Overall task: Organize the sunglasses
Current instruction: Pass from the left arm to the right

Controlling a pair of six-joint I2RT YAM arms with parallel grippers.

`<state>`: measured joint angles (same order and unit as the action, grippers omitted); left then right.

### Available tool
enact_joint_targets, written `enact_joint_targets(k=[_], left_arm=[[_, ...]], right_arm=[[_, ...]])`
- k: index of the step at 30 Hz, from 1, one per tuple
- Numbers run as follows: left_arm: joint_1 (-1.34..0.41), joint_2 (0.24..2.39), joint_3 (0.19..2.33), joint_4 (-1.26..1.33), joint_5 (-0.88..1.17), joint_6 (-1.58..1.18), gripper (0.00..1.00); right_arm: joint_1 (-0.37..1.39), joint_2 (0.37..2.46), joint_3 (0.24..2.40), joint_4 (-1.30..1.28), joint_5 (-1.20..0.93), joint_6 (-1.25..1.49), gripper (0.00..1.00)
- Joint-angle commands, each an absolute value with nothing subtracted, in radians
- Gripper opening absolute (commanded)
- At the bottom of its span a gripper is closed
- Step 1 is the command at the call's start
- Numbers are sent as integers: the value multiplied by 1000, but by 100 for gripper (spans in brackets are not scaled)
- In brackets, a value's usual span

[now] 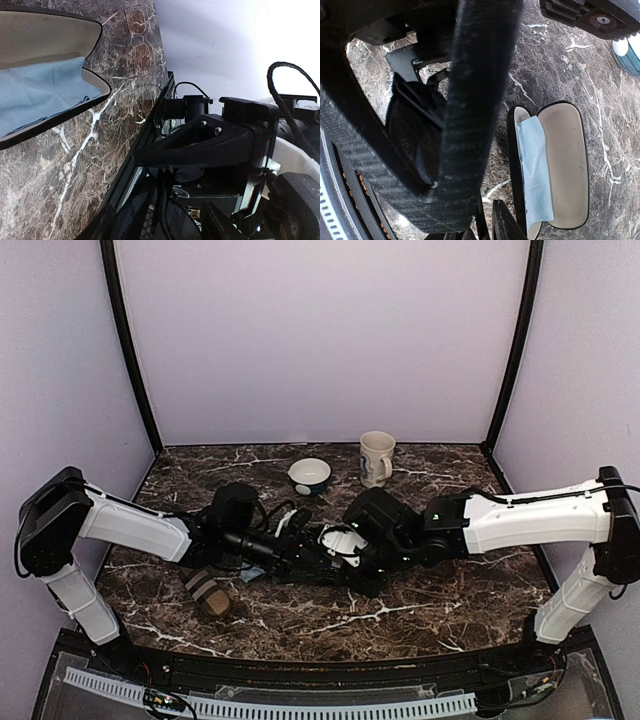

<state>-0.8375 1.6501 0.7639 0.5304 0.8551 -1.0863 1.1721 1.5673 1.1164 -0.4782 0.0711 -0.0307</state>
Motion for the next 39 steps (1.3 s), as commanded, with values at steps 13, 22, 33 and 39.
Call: enact_joint_targets(k=[13, 22, 33, 39], left_arm=[[-833, 1635, 762, 543, 876, -1063, 19], [-833, 1642, 758, 558, 889, -1058, 71], [-822, 1604, 721, 571, 863, -1028, 77], [-803, 1552, 728, 496, 811, -937, 77]], right_arm=[[1171, 1521, 1102, -439, 67, -1, 17], [1125, 1463, 1046, -377, -4, 39, 17], [1077, 1404, 963, -328, -55, 90, 16], [1037, 1347, 887, -273, -115, 151, 16]])
